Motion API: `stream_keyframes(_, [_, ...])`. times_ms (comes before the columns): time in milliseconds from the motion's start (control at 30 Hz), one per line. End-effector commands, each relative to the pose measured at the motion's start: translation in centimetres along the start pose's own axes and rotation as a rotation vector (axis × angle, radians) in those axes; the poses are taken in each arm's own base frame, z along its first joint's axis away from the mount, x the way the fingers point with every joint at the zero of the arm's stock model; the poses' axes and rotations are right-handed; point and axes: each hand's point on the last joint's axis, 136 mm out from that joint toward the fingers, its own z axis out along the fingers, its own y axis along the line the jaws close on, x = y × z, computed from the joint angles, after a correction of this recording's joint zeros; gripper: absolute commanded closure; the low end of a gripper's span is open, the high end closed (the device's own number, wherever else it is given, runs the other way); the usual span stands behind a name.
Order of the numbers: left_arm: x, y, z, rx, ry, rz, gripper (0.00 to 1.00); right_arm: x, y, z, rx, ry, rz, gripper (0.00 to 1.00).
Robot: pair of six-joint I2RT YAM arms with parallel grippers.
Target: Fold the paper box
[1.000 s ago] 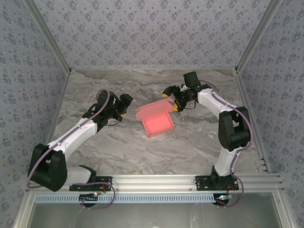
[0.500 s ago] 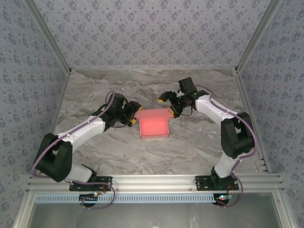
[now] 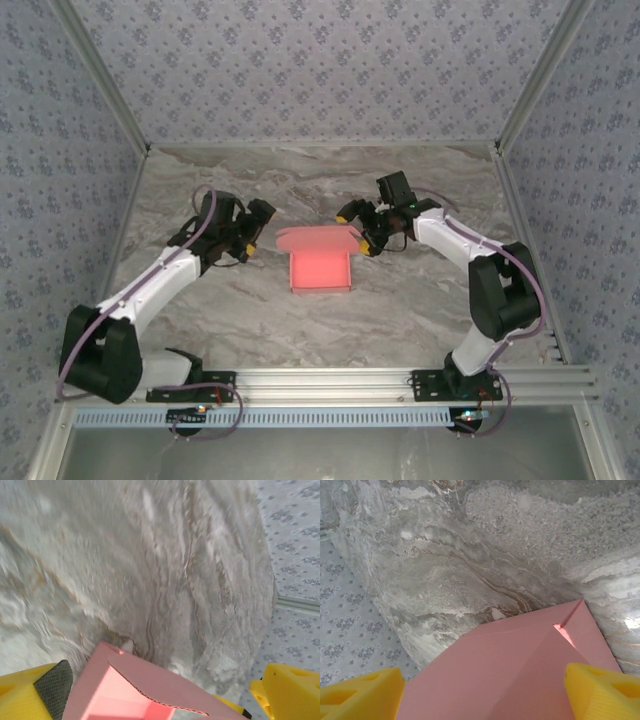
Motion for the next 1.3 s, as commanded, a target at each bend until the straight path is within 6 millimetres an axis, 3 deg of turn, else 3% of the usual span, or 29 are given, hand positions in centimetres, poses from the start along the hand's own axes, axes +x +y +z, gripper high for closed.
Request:
stream_keyframes(0, [-1.9,-1.7,-1.0,0.041,-0.089,0.347,0.01,0.8,0.1,-0.7,0.007,-0.006,0.003,0.14])
stream_keyframes(67, [-2.3,-1.2,-0.2,0.024,-0.088,0.367,0.01,1.1,0.2,-0.7,0.004,0.0,0.003,0.13])
stream_keyframes(233, [0.0,0.3,2.2,-0.075,0.112,0.023,0.04,1.6,0.3,-1.0,-0.008,0.001,0.01,0.13])
stream_keyframes(400, [2.2,-1.8,3.8,-0.011,0.22,-0.066,0.08,2.2,0.6,-1.0,-0.013,-0.001,0.007,0.13])
stream_keyframes(567, [3.1,-2.3,3.8,-0.002,0.246,-0.108,0.18,2.8,0.8,-0.5,-0.004,-0.008,0.006,0.13])
stream_keyframes(800, [5.9,-2.1,3.9,-0.007,0.295,-0.133,0.25,4.2,0.6,0.7,0.017,-0.065,0.027,0.13])
stream_keyframes(1067, [7.4,-1.9,3.7,0.005,0.327,-0.146,0.31,4.9,0.7,2.5,0.031,-0.065,0.031,0.14])
stream_keyframes(1200, [7.7,-1.3,3.4,0.006,0.321,-0.128,0.4,5.0,0.6,2.5,0.036,-0.076,0.018,0.15])
stream_keyframes(1267, [7.6,-0.3,3.4,-0.013,0.305,-0.121,0.5,5.0,0.6,2.4,0.044,-0.08,-0.005,0.15])
